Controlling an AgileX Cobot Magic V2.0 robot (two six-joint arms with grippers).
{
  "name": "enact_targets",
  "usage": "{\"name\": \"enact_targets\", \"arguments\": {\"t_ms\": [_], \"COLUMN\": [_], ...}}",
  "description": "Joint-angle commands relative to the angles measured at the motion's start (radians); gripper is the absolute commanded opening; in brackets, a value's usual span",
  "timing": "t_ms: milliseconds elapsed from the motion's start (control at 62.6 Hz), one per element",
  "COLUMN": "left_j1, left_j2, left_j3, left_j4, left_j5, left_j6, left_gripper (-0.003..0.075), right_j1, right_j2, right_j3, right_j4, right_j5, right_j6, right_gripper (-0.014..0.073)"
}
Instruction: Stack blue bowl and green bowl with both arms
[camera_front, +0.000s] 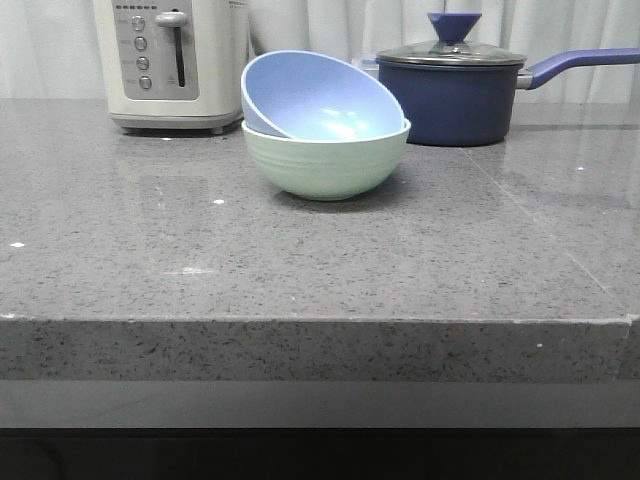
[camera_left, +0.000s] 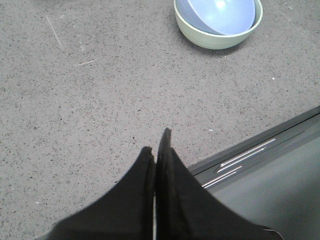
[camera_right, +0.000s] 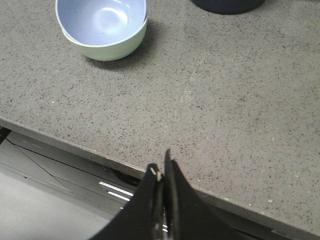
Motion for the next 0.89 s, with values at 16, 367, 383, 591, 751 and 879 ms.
{"name": "enact_targets", "arguments": {"t_ms": [16,367,383,591,751,879], "left_j1": [0.003,0.059,0.073,0.301,0.395,0.414], "left_j2": [-0.001,-0.062,-0.073,-0.269,-0.462,-0.597], "left_j3": [-0.027,0.013,0.024,0.237,0.527,0.744], "left_j4": [-0.003,-0.009,-0.009,0.034,0.007,-0.017], "left_j5": [-0.068,-0.121,-0.130,-0.409,-0.738,-0.911], "left_j6": [-0.009,-0.009,-0.009,0.015,0.051,0.051], "left_gripper": [-0.0020,-0.0020,-0.0020,-0.0020,-0.0020,-0.0020], "right_j1": [-0.006,-0.006,-0.006,-0.006,-0.006,-0.006], "right_j2": [0.006,0.006,0.006,0.006,0.006,0.006], "right_j3": [-0.023,-0.023,-0.023,-0.023,-0.023,-0.023], "right_j4": [-0.003,-0.002,-0.002,-0.002,-0.002,-0.002], "right_j5": [-0.074,-0.074,-0.074,-0.075,-0.075,-0.075], "right_j6": [0.002,0.002,0.002,0.002,0.002,0.002], "right_gripper": [-0.0053,-0.0053,-0.0053,-0.0053,-0.0053,-0.0053]}}
